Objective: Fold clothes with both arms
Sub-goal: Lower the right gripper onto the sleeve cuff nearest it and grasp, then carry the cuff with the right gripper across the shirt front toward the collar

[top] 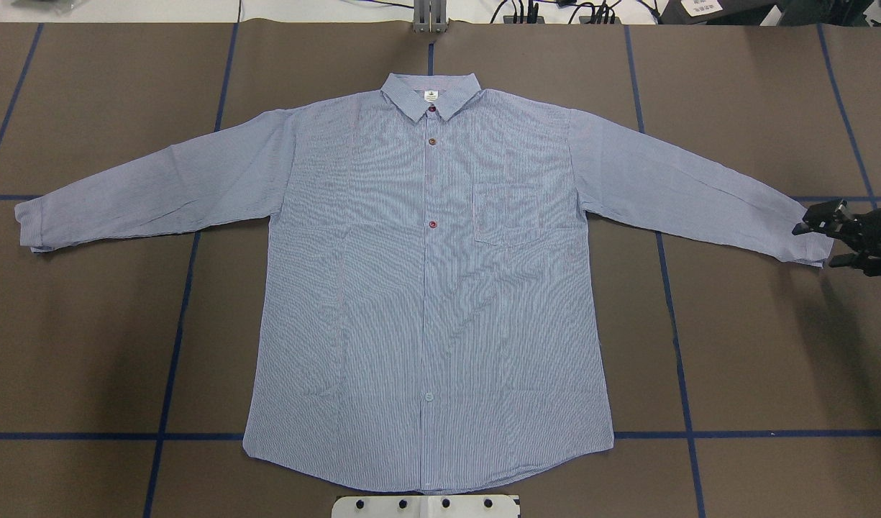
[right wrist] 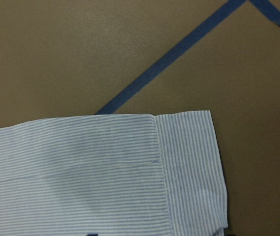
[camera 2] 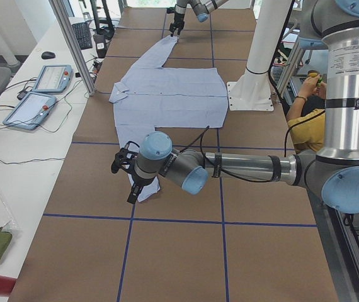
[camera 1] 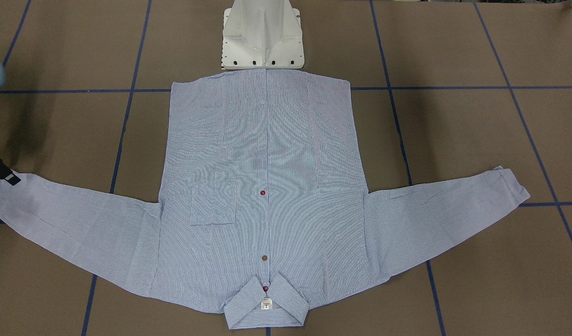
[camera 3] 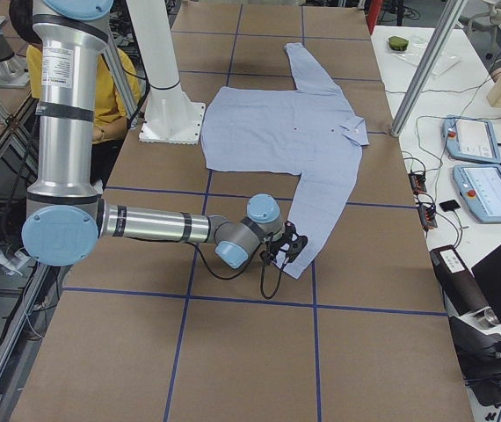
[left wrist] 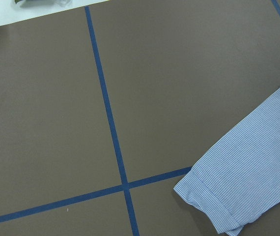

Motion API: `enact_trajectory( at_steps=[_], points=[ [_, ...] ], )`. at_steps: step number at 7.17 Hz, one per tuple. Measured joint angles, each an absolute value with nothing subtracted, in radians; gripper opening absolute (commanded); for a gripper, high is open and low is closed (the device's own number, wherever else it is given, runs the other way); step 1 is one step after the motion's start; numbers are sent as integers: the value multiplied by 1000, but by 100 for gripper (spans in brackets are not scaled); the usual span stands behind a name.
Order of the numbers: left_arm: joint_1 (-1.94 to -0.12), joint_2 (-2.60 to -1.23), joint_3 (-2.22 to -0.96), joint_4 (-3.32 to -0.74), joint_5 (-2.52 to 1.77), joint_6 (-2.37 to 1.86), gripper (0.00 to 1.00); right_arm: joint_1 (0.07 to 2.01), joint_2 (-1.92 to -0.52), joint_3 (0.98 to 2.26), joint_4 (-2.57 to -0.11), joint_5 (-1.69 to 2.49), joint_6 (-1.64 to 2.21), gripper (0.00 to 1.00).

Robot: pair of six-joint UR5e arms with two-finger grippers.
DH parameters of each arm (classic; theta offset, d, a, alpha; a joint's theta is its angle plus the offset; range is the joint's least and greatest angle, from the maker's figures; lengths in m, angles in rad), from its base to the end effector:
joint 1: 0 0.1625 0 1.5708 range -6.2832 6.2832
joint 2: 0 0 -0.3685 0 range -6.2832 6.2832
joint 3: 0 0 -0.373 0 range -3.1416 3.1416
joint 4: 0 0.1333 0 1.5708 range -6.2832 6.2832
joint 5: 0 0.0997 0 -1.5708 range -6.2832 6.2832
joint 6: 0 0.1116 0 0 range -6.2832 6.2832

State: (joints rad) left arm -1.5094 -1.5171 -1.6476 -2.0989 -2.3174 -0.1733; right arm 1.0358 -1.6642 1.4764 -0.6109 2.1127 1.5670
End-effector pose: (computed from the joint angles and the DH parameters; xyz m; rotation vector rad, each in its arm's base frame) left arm -0.0279 -0.4836 0.5394 0.4357 0.7826 0.1014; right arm -0.1746 -0.4431 0.5980 -0.0744 -0.9307 0.7495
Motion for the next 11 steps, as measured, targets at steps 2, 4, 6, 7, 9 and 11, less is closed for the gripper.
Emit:
enact_trajectory(
  at_steps=[2,4,6,7,9,11],
  points=[
    [-1509,-1517,-1647,-2099,-2317,-173,100,1020,-1663,1467,-611,2098,1602,88],
    [-1509,-1517,-1648,-2099,-2317,-173,100,1018,-1673,1466,-611,2097,1610,76],
    [-1509,-1517,-1647,-2099,-2316,-173,100,1017,-1679,1464,-611,2097,1612,32],
    [-1509,-1517,-1646,-2100,-2315,-173,100,1016,-1679,1463,-611,2096,1612,1],
    [-1509,-1517,-1647,-2099,-2315,-173,100,1017,-1680,1464,-610,2096,1612,0],
    [-1509,-1517,-1649,-2100,-2319,-173,100,1018,-1681,1470,-610,2095,1612,0]
  ],
)
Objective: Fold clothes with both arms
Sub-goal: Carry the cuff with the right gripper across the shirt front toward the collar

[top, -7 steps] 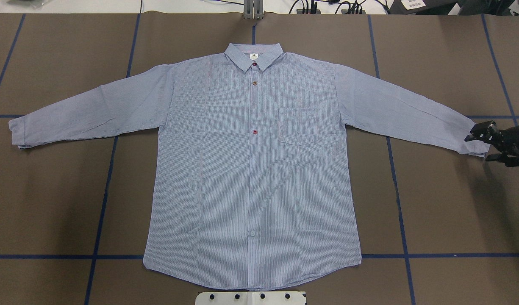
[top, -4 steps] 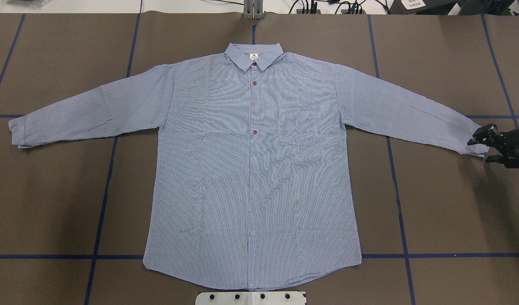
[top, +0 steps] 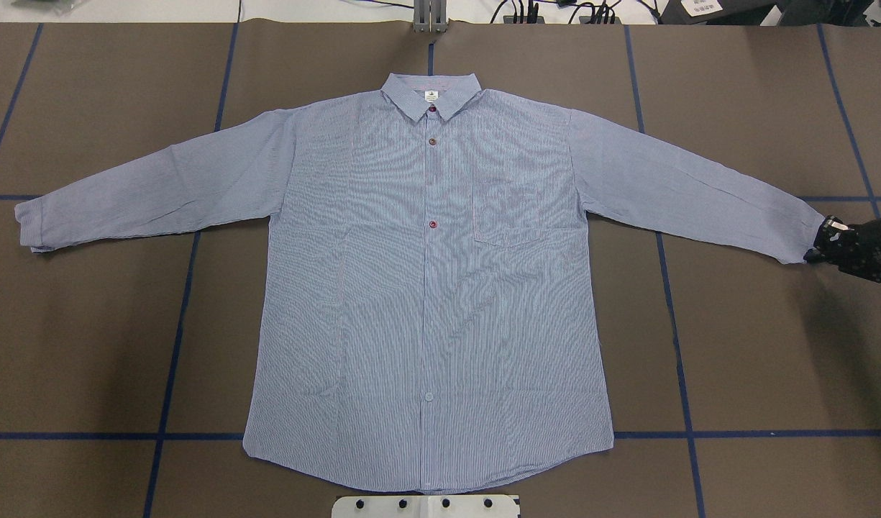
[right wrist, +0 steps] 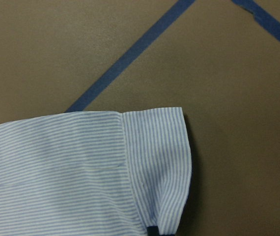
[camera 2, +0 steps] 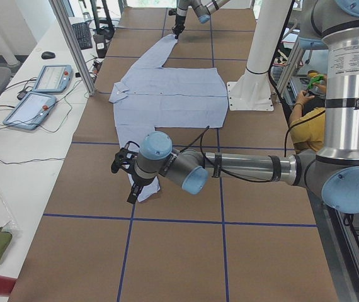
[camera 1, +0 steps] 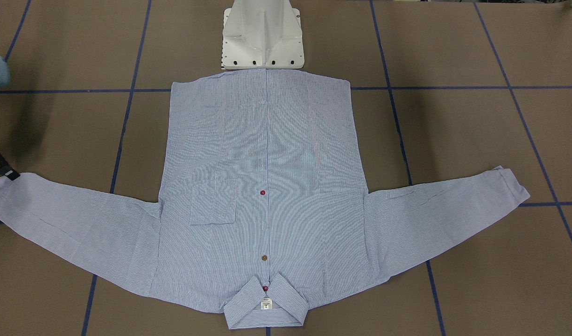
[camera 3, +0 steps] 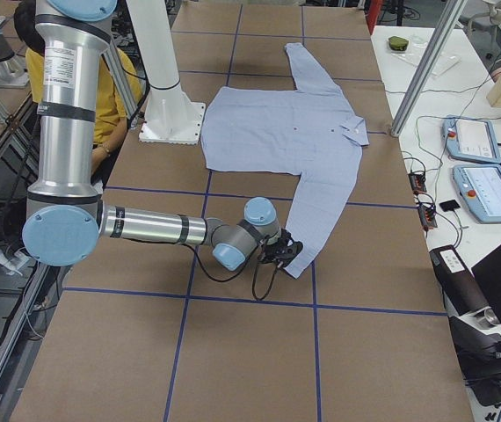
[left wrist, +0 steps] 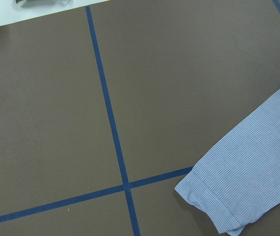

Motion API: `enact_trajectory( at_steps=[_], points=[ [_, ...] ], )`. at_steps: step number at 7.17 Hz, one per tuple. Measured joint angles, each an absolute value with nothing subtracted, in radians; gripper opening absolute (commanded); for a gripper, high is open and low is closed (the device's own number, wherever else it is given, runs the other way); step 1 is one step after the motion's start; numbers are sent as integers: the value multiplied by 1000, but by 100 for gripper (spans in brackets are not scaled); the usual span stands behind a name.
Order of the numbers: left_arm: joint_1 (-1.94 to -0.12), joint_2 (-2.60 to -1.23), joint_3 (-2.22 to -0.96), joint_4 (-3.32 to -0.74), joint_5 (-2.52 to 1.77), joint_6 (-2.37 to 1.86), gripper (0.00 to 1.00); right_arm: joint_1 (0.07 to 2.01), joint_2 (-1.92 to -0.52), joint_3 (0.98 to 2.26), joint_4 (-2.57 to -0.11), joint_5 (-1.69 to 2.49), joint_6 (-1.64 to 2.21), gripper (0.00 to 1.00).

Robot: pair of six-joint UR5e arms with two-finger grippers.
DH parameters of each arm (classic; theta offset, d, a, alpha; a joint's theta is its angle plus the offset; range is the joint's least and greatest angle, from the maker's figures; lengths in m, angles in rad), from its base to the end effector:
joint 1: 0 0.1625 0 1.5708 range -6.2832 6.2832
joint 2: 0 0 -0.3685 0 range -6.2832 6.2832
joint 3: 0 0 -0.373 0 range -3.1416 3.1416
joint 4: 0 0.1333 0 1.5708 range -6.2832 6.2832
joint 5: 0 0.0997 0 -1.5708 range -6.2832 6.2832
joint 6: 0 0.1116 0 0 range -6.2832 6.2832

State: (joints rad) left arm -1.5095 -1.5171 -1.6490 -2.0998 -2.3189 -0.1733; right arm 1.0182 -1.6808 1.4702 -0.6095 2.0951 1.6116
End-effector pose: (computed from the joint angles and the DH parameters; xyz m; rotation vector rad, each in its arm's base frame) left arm -0.0278 -0.4835 0.5385 0.4377 0.7841 0.1026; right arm -0.1772 -0.4348 0.6094 -0.0992 -0.9056 0.7909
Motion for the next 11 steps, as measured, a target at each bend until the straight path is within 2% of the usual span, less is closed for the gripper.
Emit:
enact_trajectory(
  at_steps=[2,4,6,9,11],
  points=[
    [-1509,-1517,-1651,-2100,-2322,-173,100,1021,-1678,1544,-619,2093,1611,0],
    [-1509,-1517,-1655,-2100,-2322,-174,100,1020,-1592,1636,-707,2091,1611,0],
    [-1509,-1517,-1657,-2100,-2322,-175,100,974,-1384,1674,-926,2061,1611,0],
    [-1509,-1517,-1659,-2101,-2323,-175,100,774,-1015,1647,-1290,1855,1617,0],
    [-1509,-1517,-1661,-2101,-2324,-175,100,688,-785,1483,-1336,1789,1654,0]
  ],
)
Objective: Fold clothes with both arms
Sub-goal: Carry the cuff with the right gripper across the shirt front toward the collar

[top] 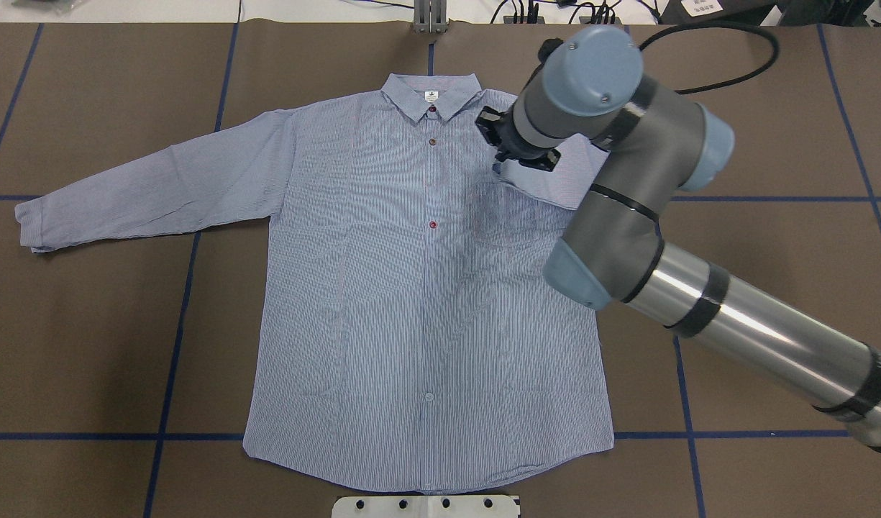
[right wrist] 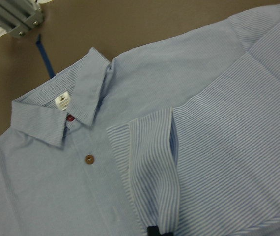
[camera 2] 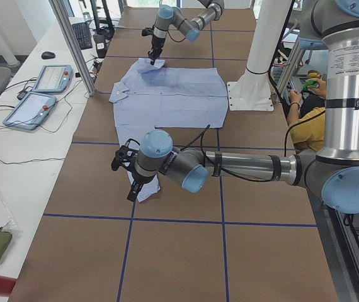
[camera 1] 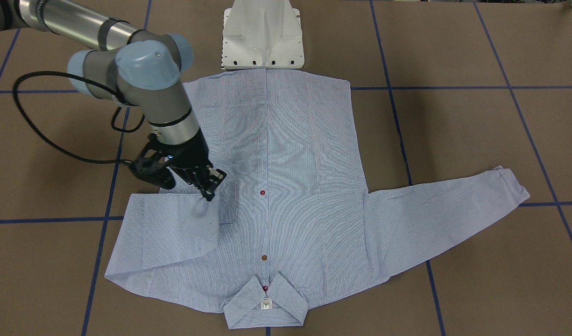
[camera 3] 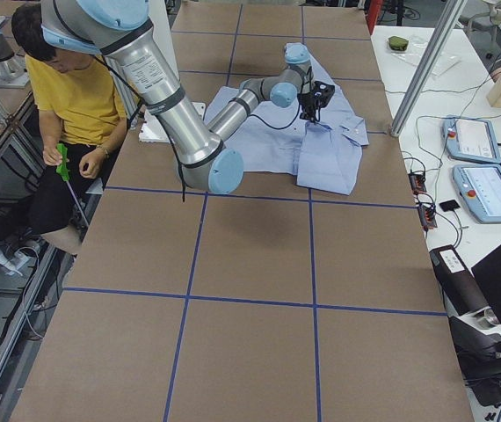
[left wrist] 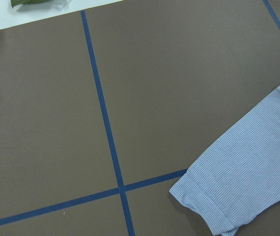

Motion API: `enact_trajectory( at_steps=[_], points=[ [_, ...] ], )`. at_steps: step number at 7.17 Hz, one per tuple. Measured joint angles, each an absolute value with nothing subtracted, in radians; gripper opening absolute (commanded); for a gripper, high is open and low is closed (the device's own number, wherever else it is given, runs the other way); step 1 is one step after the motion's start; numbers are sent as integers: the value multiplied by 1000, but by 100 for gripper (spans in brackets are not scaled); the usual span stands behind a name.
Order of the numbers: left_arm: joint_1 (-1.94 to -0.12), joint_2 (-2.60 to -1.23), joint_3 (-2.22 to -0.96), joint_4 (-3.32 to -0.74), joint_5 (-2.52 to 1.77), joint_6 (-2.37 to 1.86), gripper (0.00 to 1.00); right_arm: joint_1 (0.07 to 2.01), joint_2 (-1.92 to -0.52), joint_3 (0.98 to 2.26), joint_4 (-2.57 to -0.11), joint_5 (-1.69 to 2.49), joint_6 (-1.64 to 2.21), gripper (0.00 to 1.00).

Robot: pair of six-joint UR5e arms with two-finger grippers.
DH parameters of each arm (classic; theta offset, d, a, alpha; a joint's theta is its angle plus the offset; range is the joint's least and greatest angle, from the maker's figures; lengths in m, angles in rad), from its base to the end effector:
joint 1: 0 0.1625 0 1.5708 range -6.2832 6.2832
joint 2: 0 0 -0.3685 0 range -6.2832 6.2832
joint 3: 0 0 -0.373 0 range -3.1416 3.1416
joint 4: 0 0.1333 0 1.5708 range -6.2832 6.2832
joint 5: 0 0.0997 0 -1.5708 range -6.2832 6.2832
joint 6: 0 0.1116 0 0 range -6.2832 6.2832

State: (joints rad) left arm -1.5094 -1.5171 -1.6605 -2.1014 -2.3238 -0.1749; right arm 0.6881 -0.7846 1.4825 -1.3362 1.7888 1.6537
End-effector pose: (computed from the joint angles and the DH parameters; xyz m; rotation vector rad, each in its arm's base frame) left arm -0.0274 -0.4834 0.5322 0.4485 0.7896 0.1076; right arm -0.4664 -0.5247 0.1680 0.0854 -0.9626 0.6098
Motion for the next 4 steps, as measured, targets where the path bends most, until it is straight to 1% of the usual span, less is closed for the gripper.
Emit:
enact_trajectory(
  at_steps=[1,2,4],
  points=[
    [-1509,-1517,-1661,-2101,-2324,-175,100,651,-697,1377,-1303,1750,1676,0],
    [-1509,-1517,-1661,-2102,-2324,-175,100,627,-654,1305,-1237,1727,1700,0],
    [-1501,-1519,-1662,-2110,-2329,-181,100,604,-587,1208,-1153,1713,1737,0]
  ],
)
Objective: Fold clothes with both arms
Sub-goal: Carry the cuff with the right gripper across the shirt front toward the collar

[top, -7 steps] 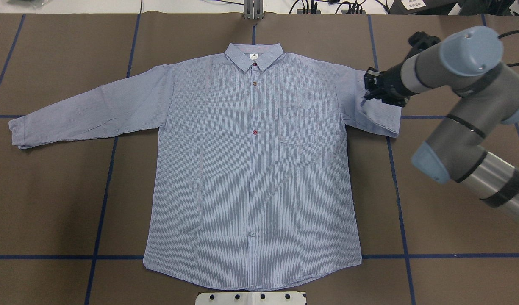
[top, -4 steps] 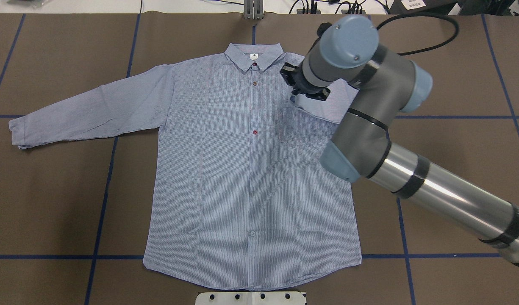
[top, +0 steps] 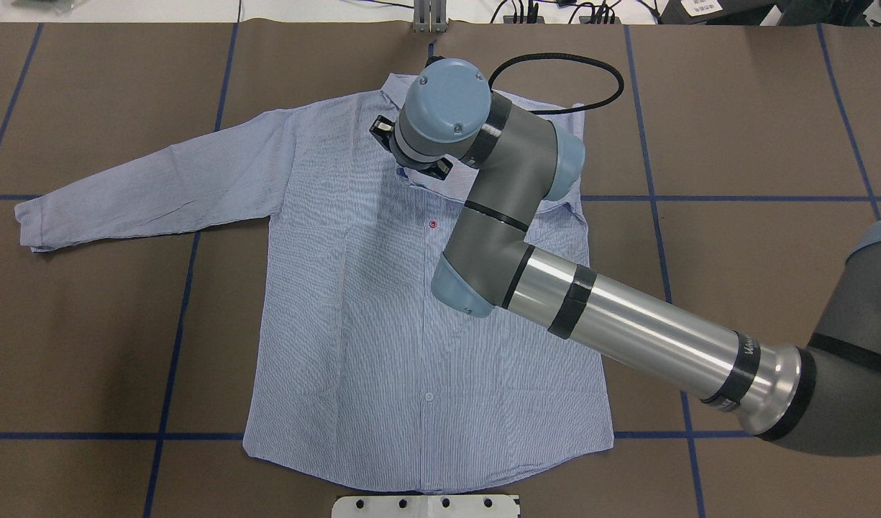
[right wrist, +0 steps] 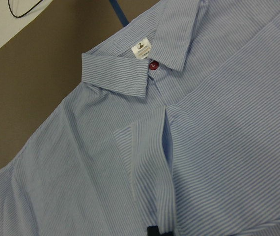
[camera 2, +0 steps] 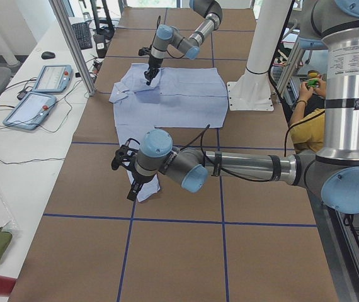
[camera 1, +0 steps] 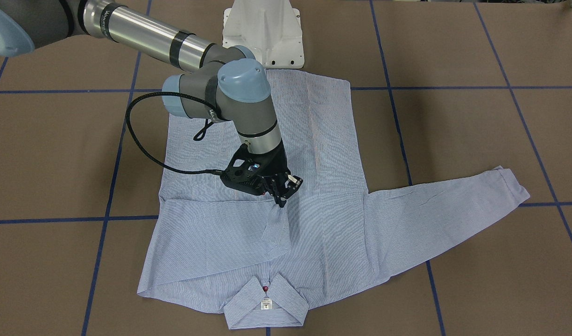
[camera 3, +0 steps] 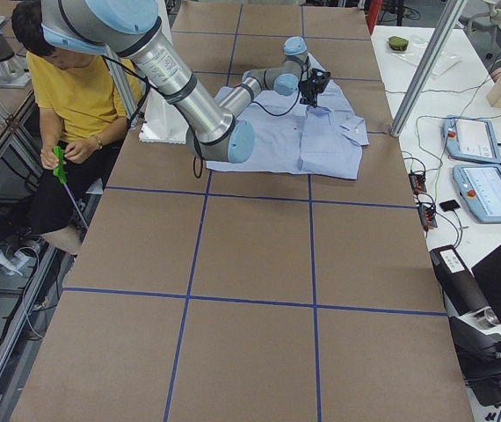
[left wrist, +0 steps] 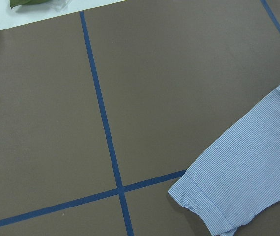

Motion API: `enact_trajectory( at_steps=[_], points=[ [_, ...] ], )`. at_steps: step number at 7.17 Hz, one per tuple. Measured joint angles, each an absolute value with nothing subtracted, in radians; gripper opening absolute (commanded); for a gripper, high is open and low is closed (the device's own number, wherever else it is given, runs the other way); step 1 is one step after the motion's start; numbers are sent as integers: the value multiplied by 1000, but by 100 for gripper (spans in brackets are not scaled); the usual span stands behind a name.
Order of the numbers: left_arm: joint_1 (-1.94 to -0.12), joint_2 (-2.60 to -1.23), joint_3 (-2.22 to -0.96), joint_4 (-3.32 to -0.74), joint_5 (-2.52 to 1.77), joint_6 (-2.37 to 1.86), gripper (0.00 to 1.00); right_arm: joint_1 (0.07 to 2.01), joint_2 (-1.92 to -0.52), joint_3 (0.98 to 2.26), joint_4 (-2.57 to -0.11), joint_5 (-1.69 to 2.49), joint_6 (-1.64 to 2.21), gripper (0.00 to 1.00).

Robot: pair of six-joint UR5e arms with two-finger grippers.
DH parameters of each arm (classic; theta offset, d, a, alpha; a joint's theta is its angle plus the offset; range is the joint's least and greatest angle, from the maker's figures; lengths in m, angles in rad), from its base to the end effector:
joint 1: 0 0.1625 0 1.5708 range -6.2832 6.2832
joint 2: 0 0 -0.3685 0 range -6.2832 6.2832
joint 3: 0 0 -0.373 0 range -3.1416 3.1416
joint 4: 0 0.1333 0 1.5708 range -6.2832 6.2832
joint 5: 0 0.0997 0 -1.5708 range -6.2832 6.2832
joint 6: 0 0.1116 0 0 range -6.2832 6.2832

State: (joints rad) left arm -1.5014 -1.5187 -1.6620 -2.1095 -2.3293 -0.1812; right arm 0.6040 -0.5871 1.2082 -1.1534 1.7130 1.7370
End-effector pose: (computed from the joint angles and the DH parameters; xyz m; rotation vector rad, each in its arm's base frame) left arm -0.0230 -0.4840 0.5293 0.4524 0.7985 0.1152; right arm -0.5555 -0.5260 0.1197 0.1008 -1.0590 0.6241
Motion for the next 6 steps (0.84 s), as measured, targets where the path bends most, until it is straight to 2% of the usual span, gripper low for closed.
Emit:
enact_trajectory(
  at_steps=[3,4,5,6],
  points=[
    [-1406,-1531,-1651,-2245,-2325,-383,100,568,-532,1124,-1090,1662,1762,0],
    [-1354,-1547,-1641,-2277,-2308,-450,100,561,-521,1113,-1082,1651,1772,93],
    [-1315,-1571,-1623,-2290,-2288,-506,100,548,-509,1103,-1079,1627,1791,100],
    [-1288,-1613,-1584,-2295,-2278,-575,100,529,-500,1096,-1079,1587,1810,100]
  ],
)
